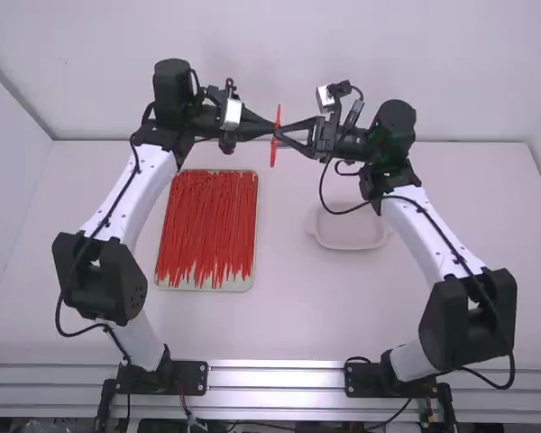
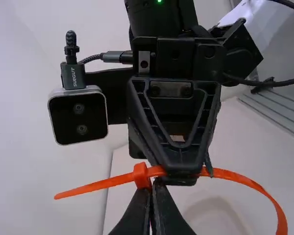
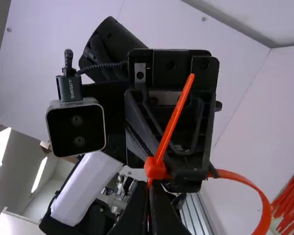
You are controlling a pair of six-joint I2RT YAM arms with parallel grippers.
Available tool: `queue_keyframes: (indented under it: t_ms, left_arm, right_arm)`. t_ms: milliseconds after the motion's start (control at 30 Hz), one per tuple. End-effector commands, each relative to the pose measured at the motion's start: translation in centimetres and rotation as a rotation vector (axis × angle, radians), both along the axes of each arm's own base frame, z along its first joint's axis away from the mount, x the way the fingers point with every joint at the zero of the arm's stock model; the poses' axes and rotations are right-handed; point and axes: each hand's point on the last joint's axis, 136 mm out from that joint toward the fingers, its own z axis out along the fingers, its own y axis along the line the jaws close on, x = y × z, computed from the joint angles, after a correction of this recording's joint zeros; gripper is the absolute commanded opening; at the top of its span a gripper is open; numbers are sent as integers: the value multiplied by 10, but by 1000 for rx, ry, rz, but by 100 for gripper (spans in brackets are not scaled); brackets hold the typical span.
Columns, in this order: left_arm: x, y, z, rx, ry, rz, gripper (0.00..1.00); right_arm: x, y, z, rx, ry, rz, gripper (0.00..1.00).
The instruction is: Fasten the cable tie
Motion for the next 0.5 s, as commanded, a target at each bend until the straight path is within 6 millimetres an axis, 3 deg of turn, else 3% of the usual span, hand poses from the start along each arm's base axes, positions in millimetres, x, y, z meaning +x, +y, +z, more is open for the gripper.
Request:
queue_keyframes:
  t_ms: [0,67,333,467]
  left_arm:
    - [-19,-1,7,-20,-23,-93,1]
    - [-18,0,7,-19,-15,-88,2]
    - [-19,-1,3,-13,39,-91,2]
    - [-22,-4,2,-10,66,-99,2]
  right_arm:
    - [25,-22,13,26,-29,-138,0]
    - [20,-20,12,17,-52,-113,0]
    - [1,-16,7,-9,-79,2,30]
    - [0,-22,6,-14,-79,10,46]
